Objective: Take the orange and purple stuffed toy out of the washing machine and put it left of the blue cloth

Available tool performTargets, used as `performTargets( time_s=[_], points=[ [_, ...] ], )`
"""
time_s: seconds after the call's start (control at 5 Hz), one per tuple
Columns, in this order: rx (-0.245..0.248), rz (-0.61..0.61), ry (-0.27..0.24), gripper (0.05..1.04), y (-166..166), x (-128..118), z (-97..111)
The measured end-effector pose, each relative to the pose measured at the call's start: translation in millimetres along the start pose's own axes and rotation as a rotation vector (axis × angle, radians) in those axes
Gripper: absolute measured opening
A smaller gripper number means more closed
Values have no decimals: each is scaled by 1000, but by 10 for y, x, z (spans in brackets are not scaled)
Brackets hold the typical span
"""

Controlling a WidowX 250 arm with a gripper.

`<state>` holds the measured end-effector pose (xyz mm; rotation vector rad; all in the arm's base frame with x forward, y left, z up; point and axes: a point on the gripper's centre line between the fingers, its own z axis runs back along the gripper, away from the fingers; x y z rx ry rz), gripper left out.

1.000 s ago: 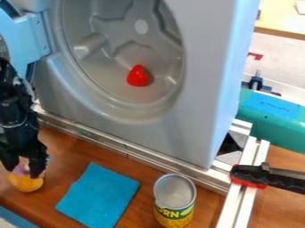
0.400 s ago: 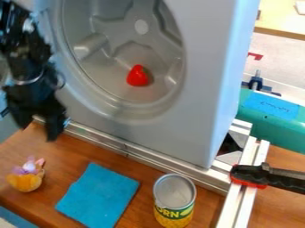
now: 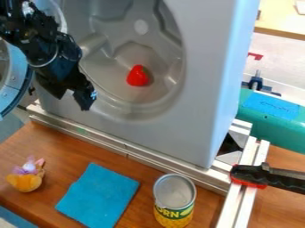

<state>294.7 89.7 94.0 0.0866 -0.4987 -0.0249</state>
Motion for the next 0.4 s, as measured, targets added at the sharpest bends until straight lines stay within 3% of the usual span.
performTargets(
  time_s=[0.2, 0.4],
  points=[
    [26, -37, -33, 1008, 68, 200, -132],
    [44, -166, -10, 1008, -74, 257, -253]
  ],
)
